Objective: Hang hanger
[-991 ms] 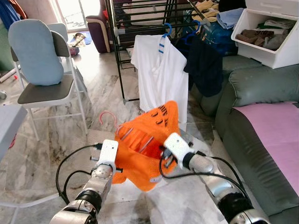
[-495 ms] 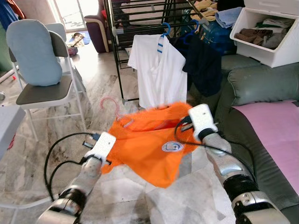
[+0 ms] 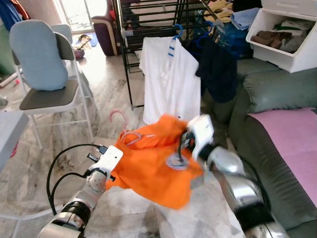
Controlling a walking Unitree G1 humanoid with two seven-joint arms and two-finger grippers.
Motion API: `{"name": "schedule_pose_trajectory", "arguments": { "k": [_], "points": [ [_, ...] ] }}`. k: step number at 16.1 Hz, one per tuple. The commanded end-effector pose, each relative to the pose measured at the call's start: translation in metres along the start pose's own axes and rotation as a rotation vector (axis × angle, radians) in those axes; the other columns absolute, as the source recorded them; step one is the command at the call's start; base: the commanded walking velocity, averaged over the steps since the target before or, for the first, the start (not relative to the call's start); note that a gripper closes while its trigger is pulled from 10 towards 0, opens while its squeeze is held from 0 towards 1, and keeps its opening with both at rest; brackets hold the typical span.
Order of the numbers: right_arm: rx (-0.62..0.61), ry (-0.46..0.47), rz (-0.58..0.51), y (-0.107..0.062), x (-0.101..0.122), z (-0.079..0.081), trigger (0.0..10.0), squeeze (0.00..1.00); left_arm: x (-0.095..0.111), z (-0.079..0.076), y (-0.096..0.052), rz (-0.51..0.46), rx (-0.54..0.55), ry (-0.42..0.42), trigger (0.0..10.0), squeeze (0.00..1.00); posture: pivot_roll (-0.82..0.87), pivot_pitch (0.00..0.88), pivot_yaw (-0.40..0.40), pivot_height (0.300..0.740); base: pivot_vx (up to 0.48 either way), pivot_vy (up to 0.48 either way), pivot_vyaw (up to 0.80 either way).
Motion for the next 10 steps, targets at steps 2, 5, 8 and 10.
{"name": "schedule_pose_trajectory", "arguments": {
  "k": [2, 5, 8, 10],
  "points": [
    [0.239, 0.009, 0.115, -0.017, -0.018, 0.033, 10.0, 0.0, 0.008, 0.011, 0.006, 0.059, 0.064, -0.164, 4.8, 0.0, -0.16, 0.0, 0.06, 0.74, 0.0, 0.0, 0.0],
    [0.273, -0.027, 0.3, -0.032, -0.047, 0.037, 10.0, 0.0, 0.011, 0.012, 0.009, 0.117, 0.089, -0.376, 3.4, 0.0, -0.16, 0.0, 0.062, 0.74, 0.0, 0.0, 0.0],
    [0.084, -0.171, 0.445, -0.038, -0.072, 0.012, 10.0, 0.0, 0.023, 0.017, 0.012, 0.106, 0.116, -0.599, 3.2, 0.0, -0.17, 0.0, 0.063, 0.74, 0.0, 0.0, 0.0],
    [-0.15, -0.146, 0.403, -0.034, -0.066, -0.017, 10.0, 1.0, 0.026, 0.017, 0.012, 0.096, 0.122, -0.638, 2.6, 0.0, -0.17, 0.0, 0.063, 0.74, 0.0, 0.0, 0.0]
  ]
}}
Point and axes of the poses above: a point about 5 cm out from each wrist's last joint towards the gripper, its own y axis pointing out of the wrist towards the gripper, its own x axis along the axis of the wrist's last joint, z = x × y, the point moved 3 cm from there along y, pointing out of the wrist towards the gripper, and after that the axes turned 6 degrees about y, right-handed, at the moved point
